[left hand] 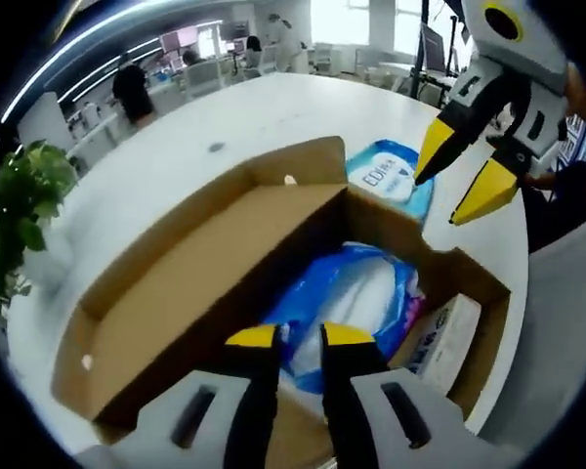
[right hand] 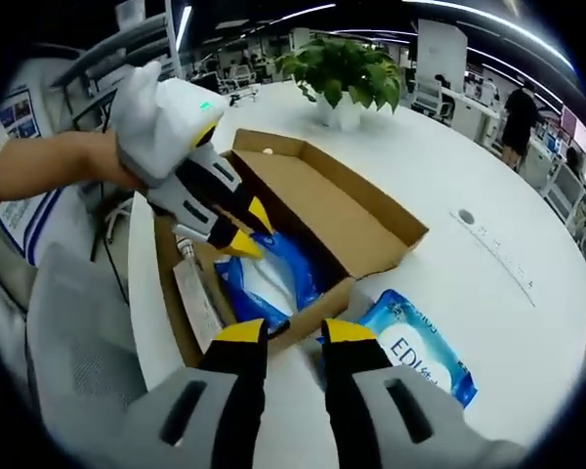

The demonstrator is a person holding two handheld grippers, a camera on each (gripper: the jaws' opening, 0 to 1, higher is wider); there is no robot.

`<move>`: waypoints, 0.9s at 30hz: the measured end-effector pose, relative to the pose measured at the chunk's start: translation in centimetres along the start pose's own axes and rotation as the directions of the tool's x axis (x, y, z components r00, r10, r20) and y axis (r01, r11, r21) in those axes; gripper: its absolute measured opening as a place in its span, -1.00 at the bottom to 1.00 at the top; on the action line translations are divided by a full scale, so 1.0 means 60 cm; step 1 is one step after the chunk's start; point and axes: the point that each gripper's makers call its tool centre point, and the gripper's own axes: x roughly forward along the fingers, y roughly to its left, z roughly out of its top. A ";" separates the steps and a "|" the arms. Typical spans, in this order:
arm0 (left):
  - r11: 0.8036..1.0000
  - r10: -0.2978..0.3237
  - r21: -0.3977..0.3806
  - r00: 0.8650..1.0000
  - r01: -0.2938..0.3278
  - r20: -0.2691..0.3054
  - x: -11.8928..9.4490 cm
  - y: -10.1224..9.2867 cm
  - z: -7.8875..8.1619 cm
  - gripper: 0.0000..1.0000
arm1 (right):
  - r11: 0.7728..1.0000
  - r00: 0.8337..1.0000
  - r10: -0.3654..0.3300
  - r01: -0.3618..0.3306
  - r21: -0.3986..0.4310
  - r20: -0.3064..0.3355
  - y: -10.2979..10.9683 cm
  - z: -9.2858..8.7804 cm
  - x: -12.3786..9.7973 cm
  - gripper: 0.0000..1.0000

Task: Operate the shoe box by opening the lid, removing the specified soft item, and placing it in the target area until the item is outside and the box remains undamaged.

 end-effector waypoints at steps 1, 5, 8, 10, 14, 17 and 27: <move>1.000 0.009 -0.003 1.000 -0.009 0.002 0.000 0.004 -0.001 -0.85 | 1.000 1.000 0.006 -0.006 -0.005 0.000 0.003 0.002 0.003 -0.61; 0.999 0.007 -0.031 1.000 -0.006 0.025 0.000 0.010 0.004 -0.95 | 0.999 1.000 0.029 -0.029 -0.018 -0.001 0.015 0.008 0.015 -0.62; 0.999 0.006 -0.038 0.999 -0.004 0.031 0.000 0.010 0.006 -1.00 | 0.998 0.999 0.043 -0.043 -0.035 -0.013 0.024 0.008 0.027 -0.62; 0.999 0.003 -0.040 0.999 -0.002 0.034 0.001 0.011 0.006 -1.00 | 0.997 0.998 0.060 -0.061 -0.041 -0.021 0.032 0.009 0.036 -0.62; 0.999 -0.001 -0.052 0.999 0.003 0.041 0.002 0.011 0.006 -1.00 | 0.994 0.996 0.086 -0.088 -0.064 -0.034 0.047 0.011 0.052 -0.63; 0.998 -0.006 -0.056 0.999 0.009 0.045 0.001 0.010 0.007 -1.00 | 0.992 0.994 0.099 -0.103 -0.074 -0.052 0.052 0.009 0.065 -0.64; 0.997 -0.019 -0.074 0.998 0.024 0.065 -0.004 0.012 0.007 -1.00 | 0.983 0.988 0.108 -0.123 -0.135 -0.113 0.063 -0.005 0.101 -0.78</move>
